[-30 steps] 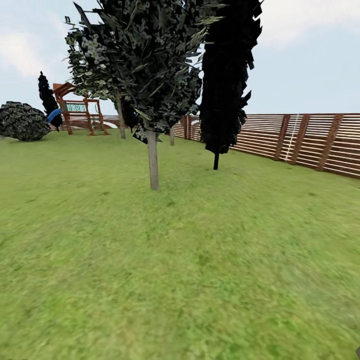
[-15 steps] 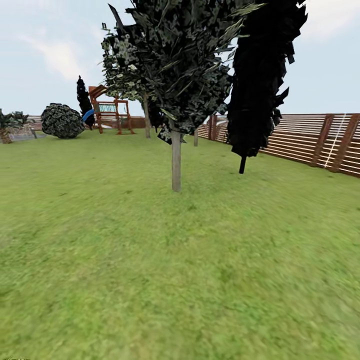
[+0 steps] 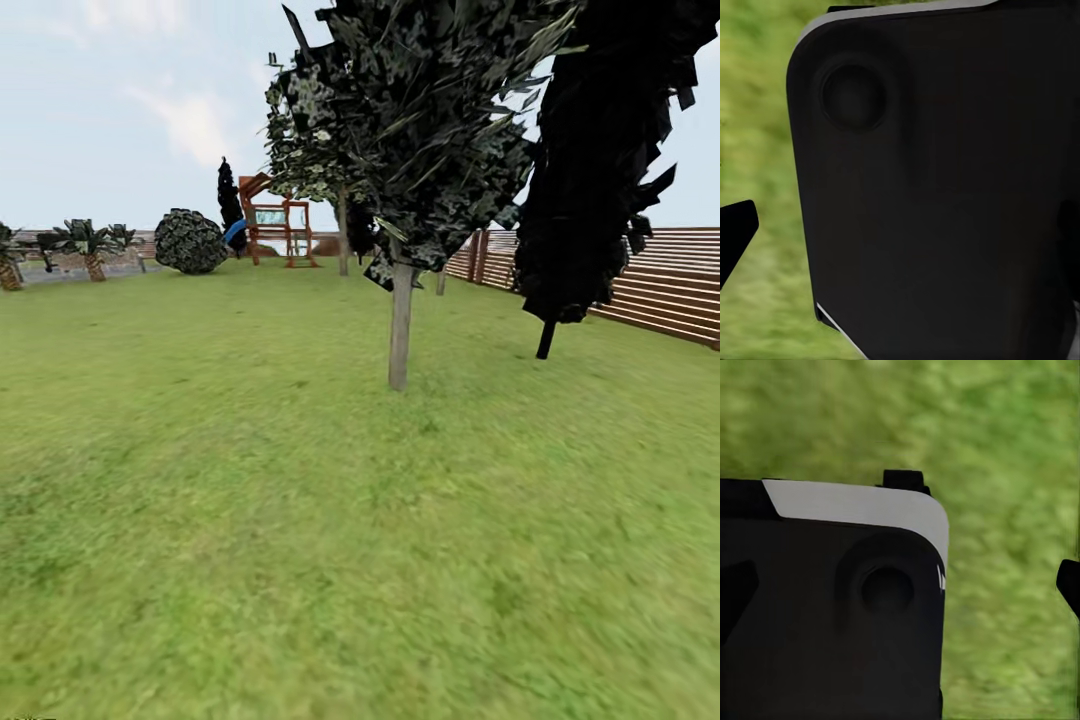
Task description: Take the three Easter eggs out of the wicker basket on the lawn in the garden, then place them on the lawn next to a single tree (choose any tree) so that all three eggs are next to the same tree and none are left in the basket.
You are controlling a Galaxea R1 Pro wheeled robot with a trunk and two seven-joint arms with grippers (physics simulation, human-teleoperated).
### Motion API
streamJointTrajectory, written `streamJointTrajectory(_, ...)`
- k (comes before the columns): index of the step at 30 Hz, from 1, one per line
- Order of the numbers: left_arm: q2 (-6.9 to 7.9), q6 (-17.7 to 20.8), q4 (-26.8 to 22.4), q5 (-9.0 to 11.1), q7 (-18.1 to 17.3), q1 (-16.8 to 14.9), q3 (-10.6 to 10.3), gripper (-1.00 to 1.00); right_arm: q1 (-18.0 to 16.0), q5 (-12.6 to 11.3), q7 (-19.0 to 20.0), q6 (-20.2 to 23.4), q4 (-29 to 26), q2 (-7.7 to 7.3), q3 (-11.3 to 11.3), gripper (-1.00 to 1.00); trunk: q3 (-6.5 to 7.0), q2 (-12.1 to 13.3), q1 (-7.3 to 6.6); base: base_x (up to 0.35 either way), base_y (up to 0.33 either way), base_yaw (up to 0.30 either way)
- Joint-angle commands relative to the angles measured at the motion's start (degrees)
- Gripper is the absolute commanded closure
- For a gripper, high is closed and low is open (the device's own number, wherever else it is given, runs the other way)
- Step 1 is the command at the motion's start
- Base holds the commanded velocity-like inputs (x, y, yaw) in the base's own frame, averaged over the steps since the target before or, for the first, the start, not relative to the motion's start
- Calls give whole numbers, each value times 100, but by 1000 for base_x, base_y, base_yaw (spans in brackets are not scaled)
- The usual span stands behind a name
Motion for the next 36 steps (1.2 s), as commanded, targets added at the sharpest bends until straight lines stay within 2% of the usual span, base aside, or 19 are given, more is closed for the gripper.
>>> streamJointTrajectory(1,-4,-6,-9,-6,-6,3,-11,-100,-2,12,3,3,0,-1,5,-100,-5,-2,4,336,0,299)
streamJointTrajectory(36,-26,-6,-9,-8,-6,3,-14,-100,-2,13,11,3,2,-8,5,-100,-5,-2,4,336,0,299)
